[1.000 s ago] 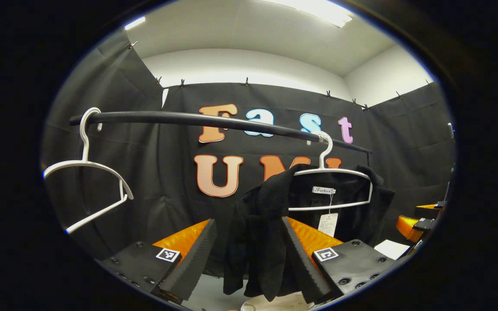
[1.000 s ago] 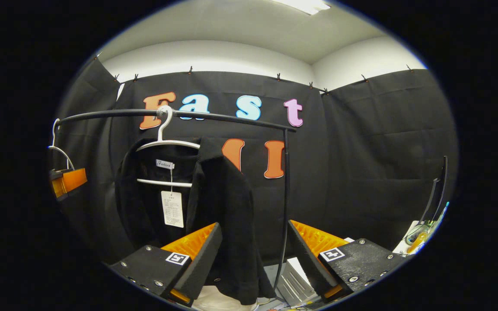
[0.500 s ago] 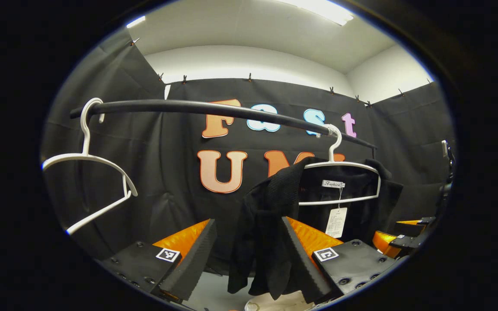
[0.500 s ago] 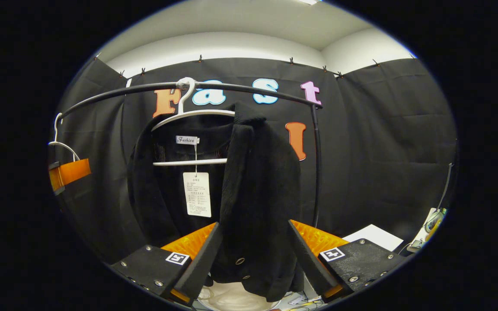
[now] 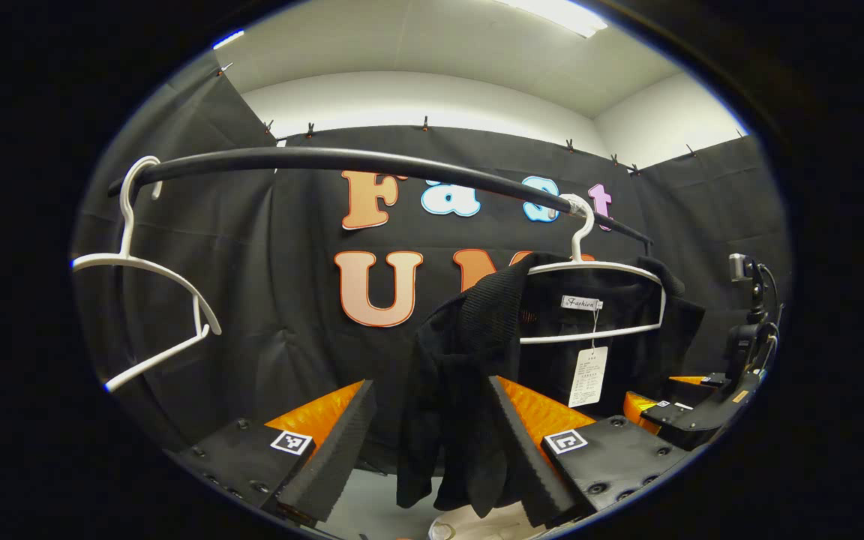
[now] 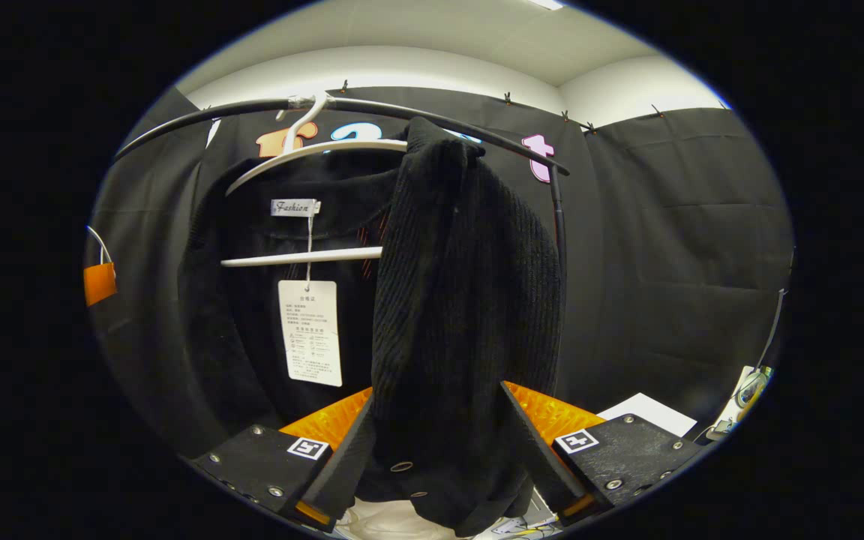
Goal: Grasp the clothes on the hanger with both hands and then place them into the laundry hamper below.
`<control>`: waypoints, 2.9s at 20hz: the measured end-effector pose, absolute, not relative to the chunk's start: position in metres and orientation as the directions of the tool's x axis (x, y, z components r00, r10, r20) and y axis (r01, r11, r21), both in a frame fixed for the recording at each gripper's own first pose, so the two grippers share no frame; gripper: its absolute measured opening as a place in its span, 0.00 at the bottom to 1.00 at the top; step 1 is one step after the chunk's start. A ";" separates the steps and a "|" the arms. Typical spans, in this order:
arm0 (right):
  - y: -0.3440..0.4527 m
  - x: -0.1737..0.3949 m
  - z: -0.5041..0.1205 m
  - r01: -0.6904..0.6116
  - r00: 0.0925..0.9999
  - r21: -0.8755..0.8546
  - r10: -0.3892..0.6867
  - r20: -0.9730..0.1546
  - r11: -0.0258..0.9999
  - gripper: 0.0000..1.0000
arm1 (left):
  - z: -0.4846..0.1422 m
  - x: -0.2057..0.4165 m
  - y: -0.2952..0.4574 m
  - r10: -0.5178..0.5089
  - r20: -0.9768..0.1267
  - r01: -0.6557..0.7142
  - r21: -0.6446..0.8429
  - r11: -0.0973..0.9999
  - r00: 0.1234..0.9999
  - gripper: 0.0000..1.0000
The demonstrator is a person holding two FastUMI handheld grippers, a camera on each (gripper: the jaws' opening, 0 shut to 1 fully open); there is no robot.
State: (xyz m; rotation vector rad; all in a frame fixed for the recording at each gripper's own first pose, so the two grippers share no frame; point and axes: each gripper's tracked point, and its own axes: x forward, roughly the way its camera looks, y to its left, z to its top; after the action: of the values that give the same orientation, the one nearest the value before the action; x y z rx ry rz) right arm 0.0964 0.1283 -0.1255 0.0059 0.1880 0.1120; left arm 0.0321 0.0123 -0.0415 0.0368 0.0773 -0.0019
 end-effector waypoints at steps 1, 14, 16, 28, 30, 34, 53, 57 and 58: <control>0.127 0.101 -0.128 -0.107 0.977 0.011 0.107 -0.187 0.994 0.94 | -0.042 0.034 0.010 -0.005 -0.078 0.008 0.039 0.999 0.997 0.96; 0.099 0.104 -0.136 -0.181 0.958 0.061 0.190 -0.216 0.982 0.49 | -0.053 0.051 -0.041 0.003 -0.096 0.001 0.036 0.999 0.995 0.97; 0.095 0.101 -0.135 -0.199 0.954 0.067 0.209 -0.215 0.978 0.20 | -0.057 0.051 -0.047 0.011 -0.096 -0.009 0.026 1.000 0.995 0.97; 0.067 0.081 -0.118 -0.262 0.942 0.075 0.272 -0.197 0.962 0.04 | -0.084 0.077 -0.078 0.017 -0.089 -0.012 0.060 0.998 0.996 0.97; 0.065 0.077 -0.114 -0.269 0.940 0.083 0.281 -0.192 0.959 0.04 | -0.100 0.084 -0.076 0.028 -0.119 -0.021 0.066 0.998 0.992 0.93; 0.061 0.077 -0.108 -0.272 0.940 0.103 0.287 -0.186 0.957 0.04 | -0.134 0.100 -0.059 0.092 -0.178 -0.080 0.072 0.994 0.980 0.93; 0.005 0.104 -0.050 -0.122 0.987 0.115 0.132 -0.090 0.986 0.01 | -0.146 0.143 -0.060 -0.033 -0.252 0.042 0.031 0.999 0.967 0.07; -0.014 0.116 -0.038 -0.091 0.993 0.105 0.097 -0.062 0.990 0.01 | -0.133 0.136 -0.047 -0.036 -0.283 0.031 -0.025 0.999 0.958 0.07; -0.018 0.120 -0.035 -0.086 0.994 0.104 0.092 -0.055 0.991 0.01 | -0.126 0.134 -0.046 -0.037 -0.279 0.028 -0.037 0.999 0.960 0.07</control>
State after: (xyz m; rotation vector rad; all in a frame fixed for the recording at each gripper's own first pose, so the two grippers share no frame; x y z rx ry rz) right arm 0.1204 -0.0182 -0.0348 0.1017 0.0593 0.0897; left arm 0.1336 -0.0456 -0.1257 -0.0324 0.2836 -0.0325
